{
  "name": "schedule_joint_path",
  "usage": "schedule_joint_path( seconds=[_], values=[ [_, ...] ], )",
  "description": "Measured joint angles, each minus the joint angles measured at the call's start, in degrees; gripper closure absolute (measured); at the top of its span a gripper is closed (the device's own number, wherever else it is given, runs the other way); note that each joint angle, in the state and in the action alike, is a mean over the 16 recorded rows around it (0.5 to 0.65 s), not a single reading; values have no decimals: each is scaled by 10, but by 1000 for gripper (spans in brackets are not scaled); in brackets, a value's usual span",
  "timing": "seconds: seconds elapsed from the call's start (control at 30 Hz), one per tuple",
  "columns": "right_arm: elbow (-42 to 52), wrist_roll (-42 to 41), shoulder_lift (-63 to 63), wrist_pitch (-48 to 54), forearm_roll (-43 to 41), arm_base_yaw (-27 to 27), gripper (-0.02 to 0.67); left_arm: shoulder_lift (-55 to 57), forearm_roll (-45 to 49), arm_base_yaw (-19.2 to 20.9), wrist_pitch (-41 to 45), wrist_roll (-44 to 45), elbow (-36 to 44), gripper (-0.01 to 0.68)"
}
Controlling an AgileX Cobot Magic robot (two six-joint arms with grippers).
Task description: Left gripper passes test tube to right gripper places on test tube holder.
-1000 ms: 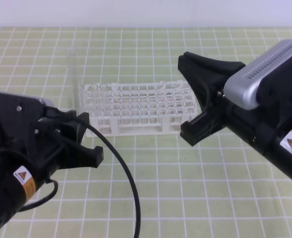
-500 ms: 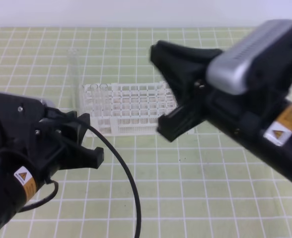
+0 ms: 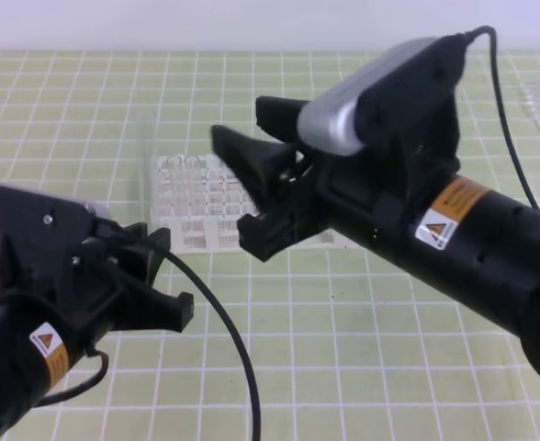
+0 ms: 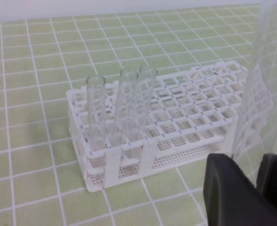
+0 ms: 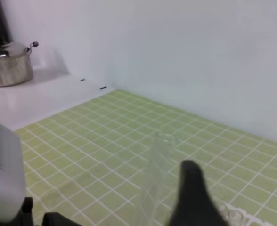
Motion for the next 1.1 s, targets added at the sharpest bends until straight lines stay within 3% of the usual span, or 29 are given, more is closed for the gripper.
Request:
schedule_joint_path(
  seconds=[0.2,0.33,1.1],
  values=[
    [-19,31,21,9,1,0,211,0,-5,0,-11,9,0,630],
    [-27,59,35,4,-2,0,166,0,0,0,-13,15,0,649],
    [-53,191,86,-37,-104,18,165,-19,3,-1,37,-6,13,656]
  ],
)
